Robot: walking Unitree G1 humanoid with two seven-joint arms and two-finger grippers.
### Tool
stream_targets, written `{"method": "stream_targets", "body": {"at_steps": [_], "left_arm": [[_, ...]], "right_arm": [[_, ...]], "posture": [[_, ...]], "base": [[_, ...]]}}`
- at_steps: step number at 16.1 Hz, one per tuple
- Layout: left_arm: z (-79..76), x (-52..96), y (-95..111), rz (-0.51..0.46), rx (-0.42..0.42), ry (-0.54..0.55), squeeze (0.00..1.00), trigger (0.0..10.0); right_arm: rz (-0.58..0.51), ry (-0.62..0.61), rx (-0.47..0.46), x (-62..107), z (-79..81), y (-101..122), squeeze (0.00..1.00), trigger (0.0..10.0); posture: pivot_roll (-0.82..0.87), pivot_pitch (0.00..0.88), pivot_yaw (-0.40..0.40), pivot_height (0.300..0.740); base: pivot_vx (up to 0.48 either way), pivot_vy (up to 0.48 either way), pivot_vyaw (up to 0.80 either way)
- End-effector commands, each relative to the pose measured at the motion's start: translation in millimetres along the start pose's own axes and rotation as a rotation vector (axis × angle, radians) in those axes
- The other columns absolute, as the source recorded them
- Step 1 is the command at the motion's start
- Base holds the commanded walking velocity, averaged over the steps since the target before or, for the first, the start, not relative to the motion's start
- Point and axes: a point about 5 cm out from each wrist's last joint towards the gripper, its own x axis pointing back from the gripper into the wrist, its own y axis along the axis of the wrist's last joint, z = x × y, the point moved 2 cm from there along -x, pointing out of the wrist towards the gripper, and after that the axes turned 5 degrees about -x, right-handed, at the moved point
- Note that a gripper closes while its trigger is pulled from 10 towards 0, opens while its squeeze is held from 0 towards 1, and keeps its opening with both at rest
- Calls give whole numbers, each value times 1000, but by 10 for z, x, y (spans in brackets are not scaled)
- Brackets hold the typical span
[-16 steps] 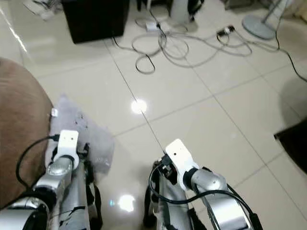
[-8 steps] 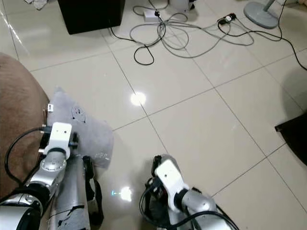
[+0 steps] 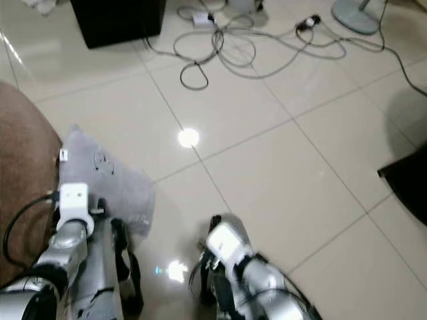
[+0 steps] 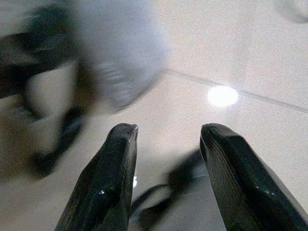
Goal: Move the pillow to the sofa from floor
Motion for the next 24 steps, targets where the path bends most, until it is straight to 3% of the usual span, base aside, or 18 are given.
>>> {"method": "stream_targets", "body": {"at_steps": [1, 3, 4, 5, 7, 10, 13, 14, 15, 17, 18, 24], "left_arm": [[-36, 70, -244, 79, 28, -17, 0, 10000], [-40, 84, -292, 97, 37, -28, 0, 10000], [-49, 87, -305, 104, 30, -42, 0, 10000], [-49, 91, -323, 111, 14, -48, 0, 10000], [-40, 95, -337, 113, -10, -48, 0, 10000], [-67, 111, -384, 132, -31, -71, 0, 10000], [-99, 118, -399, 141, -44, -90, 0, 10000], [-110, 121, -405, 144, -48, -95, 0, 9451], [-146, 134, -428, 153, -67, -114, 0, 4980], [-194, 151, -456, 161, -95, -134, 0, 431], [-201, 153, -459, 161, -100, -137, 0, 0], [-92, 151, -475, 151, -184, -61, 0, 0]], "right_arm": [[-38, -163, -14, 27, -284, -12, 0, 10000], [-168, -317, -111, 158, -1075, 438, 0, 10000], [-216, -303, -118, 184, -1252, 677, 0, 10000], [-238, -227, -91, 110, -1261, 816, 0, 10000], [-235, -24, -62, -33, -989, 928, 0, 10000], [-193, 310, -89, 41, -411, 887, 0, 10000], [-154, 407, -115, 109, -278, 835, 0, 10000], [-142, 428, -121, 131, -254, 814, 0, 10000], [-112, 477, -110, 182, -195, 767, 0, 10000], [-76, 510, -112, 250, -129, 736, 0, 10000], [-72, 512, -120, 270, -121, 739, 0, 10000], [-27, 516, -94, 428, -47, 678, 0, 10000]], "posture": [[-81, 214, -110, 553], [-85, 175, -89, 553], [-91, 164, -79, 553], [-95, 151, -72, 553], [-95, 142, -73, 553], [-95, 128, -72, 553], [-101, 121, -65, 553], [-101, 121, -65, 553], [-105, 122, -65, 553], [-113, 125, -66, 553], [-119, 133, -68, 553], [-123, 176, -94, 553]], "base": [[0, 0, 0], [0, 0, 0], [0, 0, 0], [0, 0, 0], [0, 0, 0], [0, 0, 0], [0, 0, 0], [0, 0, 0], [0, 0, 0], [0, 0, 0], [0, 0, 0], [0, 0, 0]]}}
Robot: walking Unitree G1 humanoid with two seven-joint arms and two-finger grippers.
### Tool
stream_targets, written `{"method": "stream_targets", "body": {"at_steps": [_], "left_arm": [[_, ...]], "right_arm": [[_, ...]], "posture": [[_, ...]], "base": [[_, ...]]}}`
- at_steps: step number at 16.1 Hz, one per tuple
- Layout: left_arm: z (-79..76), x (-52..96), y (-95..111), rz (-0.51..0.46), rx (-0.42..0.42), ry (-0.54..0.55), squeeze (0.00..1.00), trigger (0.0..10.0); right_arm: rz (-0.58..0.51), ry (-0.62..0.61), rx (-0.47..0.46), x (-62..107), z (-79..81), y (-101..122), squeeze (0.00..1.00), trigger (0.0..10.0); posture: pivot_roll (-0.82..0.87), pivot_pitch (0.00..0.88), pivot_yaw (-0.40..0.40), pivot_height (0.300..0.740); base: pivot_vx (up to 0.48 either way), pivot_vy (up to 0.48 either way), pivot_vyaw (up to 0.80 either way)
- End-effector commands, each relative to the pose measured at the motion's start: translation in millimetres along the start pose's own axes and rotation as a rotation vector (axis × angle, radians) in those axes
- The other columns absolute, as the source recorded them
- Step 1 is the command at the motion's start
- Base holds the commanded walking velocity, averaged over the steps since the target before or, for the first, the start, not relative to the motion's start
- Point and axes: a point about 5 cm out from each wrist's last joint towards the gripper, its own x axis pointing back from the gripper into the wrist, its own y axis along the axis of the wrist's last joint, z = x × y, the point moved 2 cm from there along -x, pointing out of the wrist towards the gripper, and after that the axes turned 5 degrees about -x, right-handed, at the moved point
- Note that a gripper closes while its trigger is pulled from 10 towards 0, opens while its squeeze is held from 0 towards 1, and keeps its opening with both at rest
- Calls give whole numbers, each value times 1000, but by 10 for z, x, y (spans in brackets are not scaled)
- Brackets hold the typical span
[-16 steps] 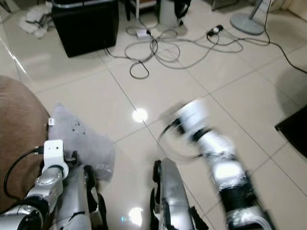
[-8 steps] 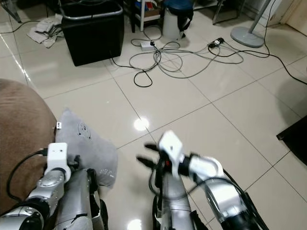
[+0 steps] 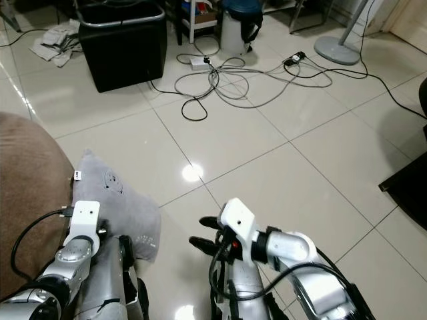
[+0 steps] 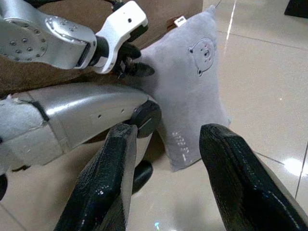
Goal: Move the pillow to the sofa from floor
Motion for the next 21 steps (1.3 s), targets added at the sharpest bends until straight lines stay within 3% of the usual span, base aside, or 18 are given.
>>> {"method": "stream_targets", "body": {"at_steps": [1, 3, 4, 5, 8, 10, 14, 17, 19, 21], "left_arm": [[18, 30, -131, 32, -21, 19, 0, 0], [102, 40, -145, 10, -20, 75, 0, 0], [148, 40, -76, -42, 57, 106, 0, 5255], [138, 47, 34, -128, 126, 86, 1000, 10000], [109, 66, 148, -218, 139, 68, 1000, 10000], [50, 75, 228, -267, 97, 34, 1000, 10000], [29, 32, 195, -192, 72, 17, 1000, 10000], [131, 12, 175, -158, 49, 79, 1000, 10000], [218, -4, 122, -105, 94, 119, 1000, 10000], [264, -8, -24, 1, 194, 134, 1000, 10000]], "right_arm": [[19, -2, 8, 37, 34, -6, 0, 10000], [29, -2, 1, 65, 79, -40, 0, 10000], [31, -11, -6, 75, 83, -51, 0, 10000], [25, -27, -17, 81, 76, -51, 0, 10000], [22, -39, -27, 82, 78, -60, 0, 10000], [26, -32, -30, 61, 106, -89, 0, 10000], [30, -29, -15, 64, 92, -72, 0, 10000], [32, -30, -11, 101, 110, -63, 0, 10000], [39, -23, -7, 113, 130, -48, 0, 10000], [46, -18, -1, 117, 160, -14, 0, 10000]], "posture": [[-123, 183, -100, 553], [-118, 187, -107, 553], [-109, 184, -107, 553], [-99, 173, -104, 553], [-92, 159, -98, 553], [-89, 146, -93, 553], [-106, 135, -87, 553], [-112, 131, -90, 553], [-121, 145, -100, 553], [-135, 161, -121, 553]], "base": [[0, 0, 0], [0, 0, 0], [0, 0, 0], [0, 0, 0], [0, 0, 0], [0, 0, 0], [0, 0, 0], [0, 0, 0], [0, 0, 0], [0, 0, 0]]}}
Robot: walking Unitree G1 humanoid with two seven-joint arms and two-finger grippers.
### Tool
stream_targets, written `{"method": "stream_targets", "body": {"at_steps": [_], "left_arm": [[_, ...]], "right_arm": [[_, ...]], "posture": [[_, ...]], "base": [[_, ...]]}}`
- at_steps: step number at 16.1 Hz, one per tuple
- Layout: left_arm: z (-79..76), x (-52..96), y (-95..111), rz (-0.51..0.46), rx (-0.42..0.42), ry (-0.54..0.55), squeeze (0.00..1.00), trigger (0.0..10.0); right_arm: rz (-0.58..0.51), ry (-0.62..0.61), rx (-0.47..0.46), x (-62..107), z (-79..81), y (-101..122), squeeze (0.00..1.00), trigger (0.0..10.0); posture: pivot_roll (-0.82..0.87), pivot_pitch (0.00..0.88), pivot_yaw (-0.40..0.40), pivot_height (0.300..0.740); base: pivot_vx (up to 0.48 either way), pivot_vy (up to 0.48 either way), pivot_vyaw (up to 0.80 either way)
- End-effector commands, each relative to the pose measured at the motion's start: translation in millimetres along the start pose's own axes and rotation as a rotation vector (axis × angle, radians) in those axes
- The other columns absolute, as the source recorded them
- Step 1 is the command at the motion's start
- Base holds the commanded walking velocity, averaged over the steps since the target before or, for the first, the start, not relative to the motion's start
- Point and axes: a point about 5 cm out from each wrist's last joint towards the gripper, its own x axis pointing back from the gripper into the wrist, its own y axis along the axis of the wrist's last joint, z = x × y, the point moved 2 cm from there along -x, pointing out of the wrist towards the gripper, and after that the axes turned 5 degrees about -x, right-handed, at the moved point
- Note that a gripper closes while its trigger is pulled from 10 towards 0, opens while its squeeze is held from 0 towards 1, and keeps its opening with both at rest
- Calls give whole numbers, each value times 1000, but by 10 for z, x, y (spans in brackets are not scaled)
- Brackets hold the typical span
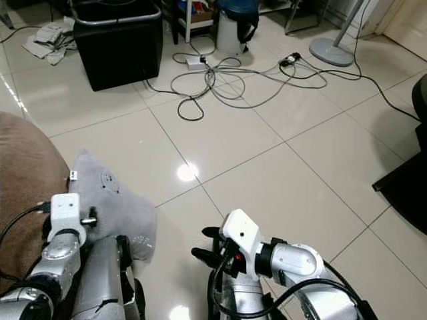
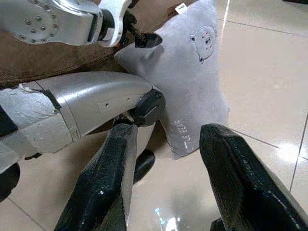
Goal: Move the pillow to the sofa from floor
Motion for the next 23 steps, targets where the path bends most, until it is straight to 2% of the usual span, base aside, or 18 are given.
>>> {"method": "stream_targets", "body": {"at_steps": [1, 2, 5, 8, 11, 15, 16, 17, 19, 20, 23], "left_arm": [[8, 29, -173, 90, 36, -3, 384, 10000], [20, 31, -196, 101, 31, -6, 0, 10000], [5, 46, -251, 125, 29, -26, 0, 10000], [-48, 73, -309, 140, -30, -51, 0, 10000], [-119, 95, -349, 154, -45, -100, 0, 10000], [-39, 101, -408, 173, -112, -89, 0, 10000], [22, 88, -395, 167, -115, -62, 0, 7294], [42, 83, -386, 162, -117, -55, 0, 5569], [52, 78, -376, 160, -116, -51, 0, 1137], [51, 78, -377, 161, -114, -52, 0, 0], [27, 81, -378, 161, -105, -64, 0, 0]], "right_arm": [[16, 0, 13, 38, 36, 23, 0, 10000], [15, 3, 15, 52, 55, 40, 0, 10000], [17, 10, 19, 105, 101, 69, 0, 10000], [26, 22, 20, 172, 156, 128, 0, 10000], [36, 44, 17, 178, 168, 148, 0, 10000], [47, 53, 19, 191, 167, 161, 0, 10000], [46, 50, 18, 196, 163, 179, 0, 10000], [46, 48, 16, 195, 164, 181, 0, 10000], [47, 50, 14, 191, 168, 184, 0, 10000], [49, 51, 12, 190, 170, 183, 0, 10000], [51, 53, 8, 186, 176, 174, 0, 10000]], "posture": [[-143, 163, -127, 553], [-151, 169, -136, 553], [-170, 183, -152, 553], [-189, 188, -183, 553], [-181, 202, -194, 553], [-178, 214, -191, 553], [-176, 221, -191, 553], [-176, 221, -191, 553], [-177, 228, -188, 553], [-177, 228, -188, 553], [-174, 223, -187, 553]], "base": [[0, 0, 0], [0, 0, 0], [0, 0, 0], [0, 0, 0], [0, 0, 0], [0, 0, 0], [0, 0, 0], [0, 0, 0], [0, 0, 0], [0, 0, 0], [0, 0, 0]]}}
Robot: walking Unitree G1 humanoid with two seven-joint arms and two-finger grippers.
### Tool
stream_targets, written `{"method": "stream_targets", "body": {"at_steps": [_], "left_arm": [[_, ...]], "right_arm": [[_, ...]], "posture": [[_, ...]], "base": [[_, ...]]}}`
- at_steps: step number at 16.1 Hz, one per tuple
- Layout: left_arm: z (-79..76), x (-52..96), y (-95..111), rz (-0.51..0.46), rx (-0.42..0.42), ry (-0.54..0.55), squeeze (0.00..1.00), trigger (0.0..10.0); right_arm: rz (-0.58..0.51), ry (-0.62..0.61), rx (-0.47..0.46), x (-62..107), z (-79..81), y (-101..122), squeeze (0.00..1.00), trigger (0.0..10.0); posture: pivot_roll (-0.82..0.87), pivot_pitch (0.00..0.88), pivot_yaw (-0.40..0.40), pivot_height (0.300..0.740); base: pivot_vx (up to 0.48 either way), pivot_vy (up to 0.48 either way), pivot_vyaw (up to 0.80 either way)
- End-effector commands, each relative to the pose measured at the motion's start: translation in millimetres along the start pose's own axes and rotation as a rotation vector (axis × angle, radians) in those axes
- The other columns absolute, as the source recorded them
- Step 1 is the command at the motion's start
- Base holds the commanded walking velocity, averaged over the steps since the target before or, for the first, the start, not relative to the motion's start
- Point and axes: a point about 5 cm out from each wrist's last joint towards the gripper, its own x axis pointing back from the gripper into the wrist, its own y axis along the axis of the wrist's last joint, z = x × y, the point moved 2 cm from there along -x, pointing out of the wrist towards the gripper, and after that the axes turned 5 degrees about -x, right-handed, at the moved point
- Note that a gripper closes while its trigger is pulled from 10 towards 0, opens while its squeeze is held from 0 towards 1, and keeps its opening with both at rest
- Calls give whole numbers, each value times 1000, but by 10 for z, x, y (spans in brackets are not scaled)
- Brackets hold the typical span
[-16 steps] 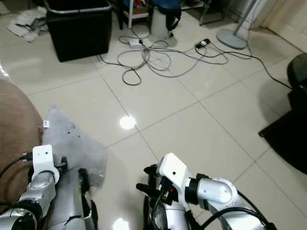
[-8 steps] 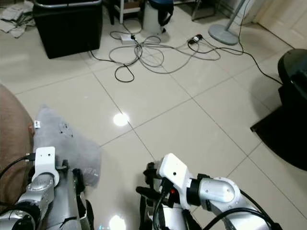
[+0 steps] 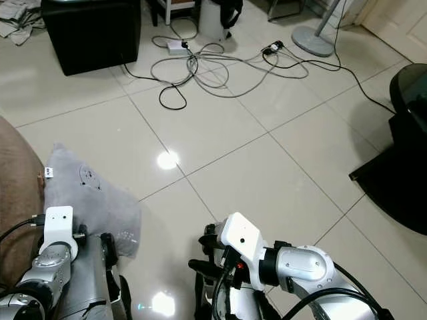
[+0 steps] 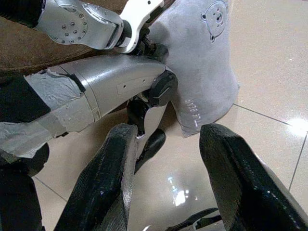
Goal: Move the pillow to the sofa from floor
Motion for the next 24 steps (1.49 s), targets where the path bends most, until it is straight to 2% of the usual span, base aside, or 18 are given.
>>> {"method": "stream_targets", "body": {"at_steps": [1, 9, 17, 21, 22, 23, 24], "left_arm": [[-99, 38, -143, 49, -12, -33, 0, 0], [-141, 22, -41, 16, 16, -54, 0, 0], [-325, 43, 21, -8, 57, -129, 0, 0], [-555, 82, 105, -35, 84, -198, 0, 0], [-637, 99, 143, -51, 90, -227, 0, 0], [-816, 144, 258, -97, 132, -289, 0, 0], [-869, 159, 302, -114, 149, -307, 0, 0]], "right_arm": [[7, -15, -2, 44, -15, 6, 0, 10000], [-1, -23, 1, 15, -34, 2, 0, 10000], [-6, -30, -1, -45, -68, -35, 0, 10000], [-13, -79, -7, -51, -151, -98, 0, 10000], [-19, -96, -6, -43, -166, -103, 0, 10000], [-50, -164, -7, -42, -241, -77, 0, 10000], [-62, -191, -8, -42, -271, -66, 0, 10000]], "posture": [[-174, 223, -187, 553], [-172, 214, -179, 553], [-166, 186, -161, 553], [-137, 143, -132, 553], [-132, 128, -120, 553], [-112, 81, -82, 553], [-112, 81, -82, 553]], "base": [[0, 0, 0], [0, 0, 0], [0, 0, 0], [0, 0, 0], [0, 0, 0], [0, 0, 0], [0, 0, 0]]}}
